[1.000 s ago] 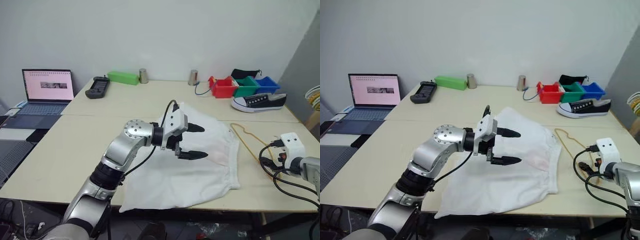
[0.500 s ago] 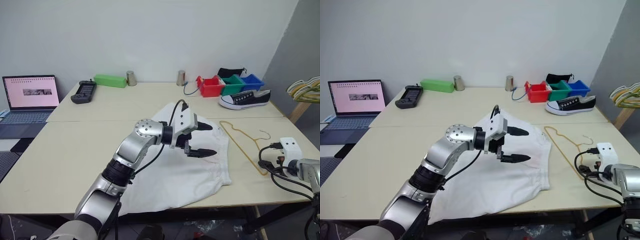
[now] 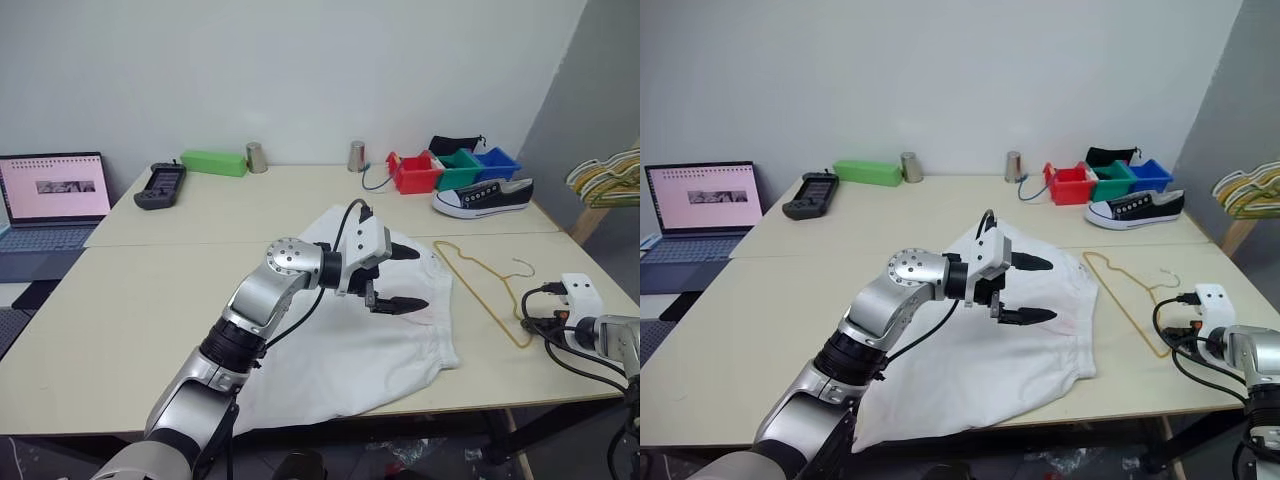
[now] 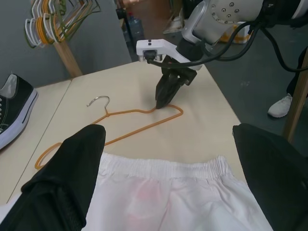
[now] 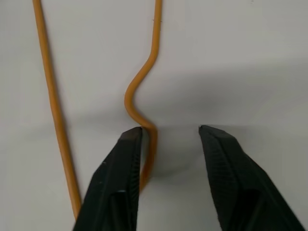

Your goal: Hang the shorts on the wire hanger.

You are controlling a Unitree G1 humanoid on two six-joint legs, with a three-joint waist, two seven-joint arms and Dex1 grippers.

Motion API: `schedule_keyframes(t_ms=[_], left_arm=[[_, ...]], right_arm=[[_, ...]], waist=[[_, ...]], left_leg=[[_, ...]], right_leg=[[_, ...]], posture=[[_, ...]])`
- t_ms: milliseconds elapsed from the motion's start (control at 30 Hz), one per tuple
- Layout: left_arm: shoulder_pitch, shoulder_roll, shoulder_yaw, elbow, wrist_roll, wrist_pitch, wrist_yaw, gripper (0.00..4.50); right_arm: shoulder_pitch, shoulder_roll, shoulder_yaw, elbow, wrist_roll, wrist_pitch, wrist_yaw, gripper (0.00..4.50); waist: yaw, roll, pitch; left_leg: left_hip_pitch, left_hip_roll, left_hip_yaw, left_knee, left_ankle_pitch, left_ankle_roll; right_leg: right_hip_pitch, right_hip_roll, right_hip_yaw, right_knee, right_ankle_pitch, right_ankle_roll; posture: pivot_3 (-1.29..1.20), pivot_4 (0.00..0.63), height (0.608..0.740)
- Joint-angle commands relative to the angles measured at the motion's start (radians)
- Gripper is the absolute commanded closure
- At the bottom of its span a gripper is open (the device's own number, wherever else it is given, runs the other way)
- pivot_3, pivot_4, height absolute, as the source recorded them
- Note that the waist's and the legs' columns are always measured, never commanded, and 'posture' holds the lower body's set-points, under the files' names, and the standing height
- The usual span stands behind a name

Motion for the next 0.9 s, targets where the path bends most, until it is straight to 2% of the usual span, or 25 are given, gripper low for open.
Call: schedule_keyframes(t_ms=[33, 167, 400, 533, 667, 900], left_arm=[[-0.015, 0.005, 0.02, -0.024, 0.005, -0.019, 0.01, 0.0], [-0.007, 0.007, 0.02, -0.029, 0.008, -0.019, 0.014, 0.0], [0.006, -0.003, 0.033, -0.03, 0.004, -0.015, 0.047, 0.0], [0.031, 0.003, 0.051, -0.052, -0.009, 0.01, 0.07, 0.0], [0.041, 0.022, 0.084, -0.041, -0.014, 0.022, 0.088, 0.0], [-0.005, 0.066, 0.171, 0.04, -0.014, 0.015, 0.123, 0.0]], right_arm=[[0.007, 0.016, 0.031, 0.03, -0.003, -0.003, 0.018, 3.6], [-0.01, 0.013, 0.03, 0.059, -0.016, -0.035, 0.005, 4.44], [-0.023, 0.021, -0.034, 0.036, -0.005, -0.035, -0.056, 4.44], [0.01, 0.024, -0.091, -0.133, 0.009, -0.023, -0.108, 4.44], [0.044, 0.023, -0.094, -0.317, -0.027, -0.093, -0.166, 4.44], [0.043, -0.023, 0.039, -0.466, -0.196, -0.336, -0.224, 4.44]], waist=[[0.0, 0.0, 0.0], [0.0, -0.001, -0.001], [0.0, -0.003, -0.002], [0.0, -0.001, -0.001], [-0.002, 0.003, 0.0], [-0.014, 0.003, 0.001]], left_leg=[[0.0, 0.0, 0.0, 0.0, 0.0, 0.0], [0.0, 0.0, 0.0, 0.0, 0.0, 0.0], [0.001, 0.0, 0.0, 0.0, 0.0, 0.0], [0.0, 0.0, -0.001, 0.0, 0.0, 0.0], [-0.001, 0.0, -0.001, 0.0, 0.0, 0.0], [-0.001, -0.001, -0.001, 0.0, 0.0, 0.0]], right_leg=[[0.0, 0.0, 0.0, 0.0, 0.0, 0.0], [0.0, 0.0, 0.0, 0.0, 0.0, 0.0], [0.001, 0.0, 0.0, 0.0, 0.0, 0.0], [0.001, 0.0, 0.001, 0.0, 0.0, 0.0], [-0.001, 0.0, 0.001, 0.0, 0.0, 0.0], [-0.001, 0.0, 0.0, -0.001, -0.002, 0.004]], posture=[[0.35, 0.0, 0.74], [0.36, 0.0, 0.74], [0.33, 0.0, 0.74], [0.31, 0.0, 0.74], [0.29, 0.0, 0.74], [0.29, 0.0, 0.74]])
